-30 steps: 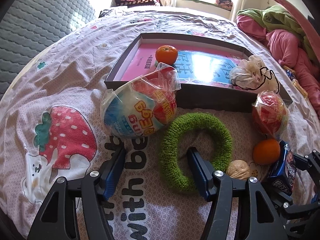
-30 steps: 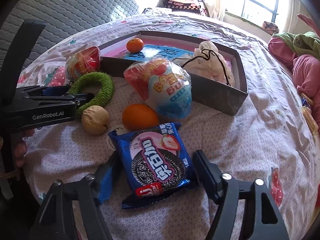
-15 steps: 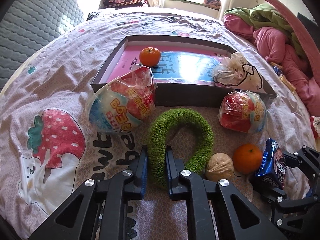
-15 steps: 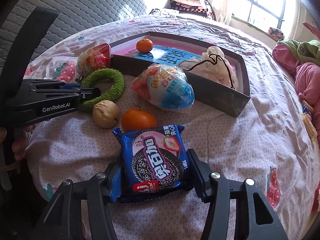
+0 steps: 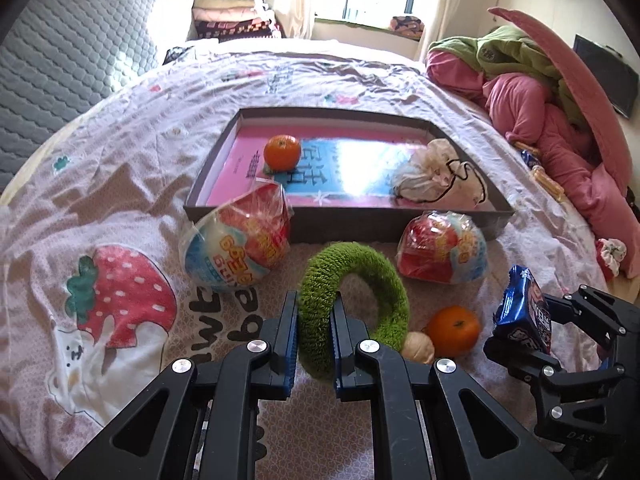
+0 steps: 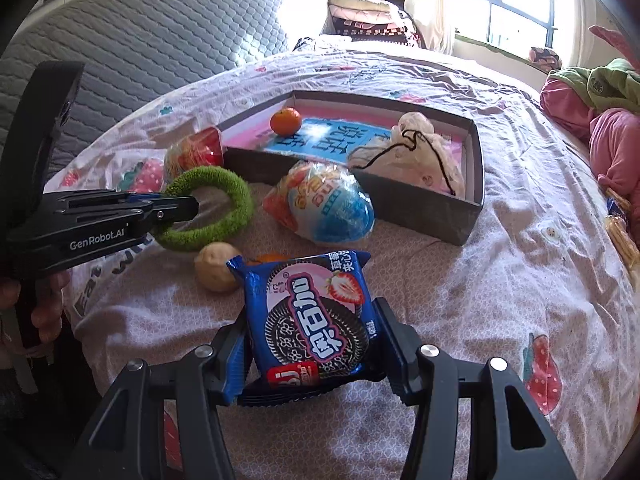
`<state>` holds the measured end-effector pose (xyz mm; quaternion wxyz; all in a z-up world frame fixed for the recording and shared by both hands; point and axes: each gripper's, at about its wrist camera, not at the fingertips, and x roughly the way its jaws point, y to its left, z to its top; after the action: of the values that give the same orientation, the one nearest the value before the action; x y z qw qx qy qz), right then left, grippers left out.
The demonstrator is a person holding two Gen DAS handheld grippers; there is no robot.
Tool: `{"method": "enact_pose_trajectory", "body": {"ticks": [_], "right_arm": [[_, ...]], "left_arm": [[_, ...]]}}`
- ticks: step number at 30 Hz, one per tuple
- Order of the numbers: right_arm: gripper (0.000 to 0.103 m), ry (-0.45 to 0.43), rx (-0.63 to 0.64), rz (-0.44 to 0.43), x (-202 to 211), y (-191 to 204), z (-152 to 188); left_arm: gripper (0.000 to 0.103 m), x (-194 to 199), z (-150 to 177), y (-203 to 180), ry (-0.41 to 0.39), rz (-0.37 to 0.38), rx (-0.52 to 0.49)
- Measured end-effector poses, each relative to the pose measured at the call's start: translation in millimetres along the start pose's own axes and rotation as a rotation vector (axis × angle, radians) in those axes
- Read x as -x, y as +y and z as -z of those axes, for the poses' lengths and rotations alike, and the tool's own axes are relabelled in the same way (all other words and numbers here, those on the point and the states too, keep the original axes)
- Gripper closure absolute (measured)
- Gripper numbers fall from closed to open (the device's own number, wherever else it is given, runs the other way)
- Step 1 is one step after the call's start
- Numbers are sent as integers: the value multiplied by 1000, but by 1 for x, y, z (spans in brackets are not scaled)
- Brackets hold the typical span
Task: Organize objects
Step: 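Grasp the blue cookie packet with the right tool while the left tool grasps the green ring, then carry the green ring with the left tool while the right tool carries the packet over the box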
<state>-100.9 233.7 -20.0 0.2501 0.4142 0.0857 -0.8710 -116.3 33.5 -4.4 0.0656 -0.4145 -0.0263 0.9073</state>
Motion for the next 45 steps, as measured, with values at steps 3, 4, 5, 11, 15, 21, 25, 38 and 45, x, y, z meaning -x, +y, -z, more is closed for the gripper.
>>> {"method": "enact_pose_trajectory", "body": {"ticks": [3,4,5,11,15,21,25,38,45], "right_arm": [[48,-26,-19,1,5,-1,-4],[48,-37,-24,4,7,-1,-6],[47,-45,-29,4,8,-2,-8],[47,-131,-96,1,21,-7,-21],[47,-175,-133,-1,28,-10,-28],[47,-212,-153,6,32,-9,-38],[47,-231,-168,-1,34,-7,-45],[47,-314,-194,75,44,-4,-59],[47,-340,-198,103,45,-1,-67]], "left_arm": [[90,5,-1,-2,-16,6,-7],[90,7,-2,-2,-19,8,-8],[90,9,-3,-2,-26,10,-8],[90,20,-8,-1,-76,2,-13],[90,25,-9,-1,-97,-1,-16],[90,34,-13,-1,-130,-13,-16],[90,42,-17,-3,-161,-17,-17],[90,53,-29,-7,-221,-57,-38],[90,52,-40,-5,-242,-75,-34]]}}
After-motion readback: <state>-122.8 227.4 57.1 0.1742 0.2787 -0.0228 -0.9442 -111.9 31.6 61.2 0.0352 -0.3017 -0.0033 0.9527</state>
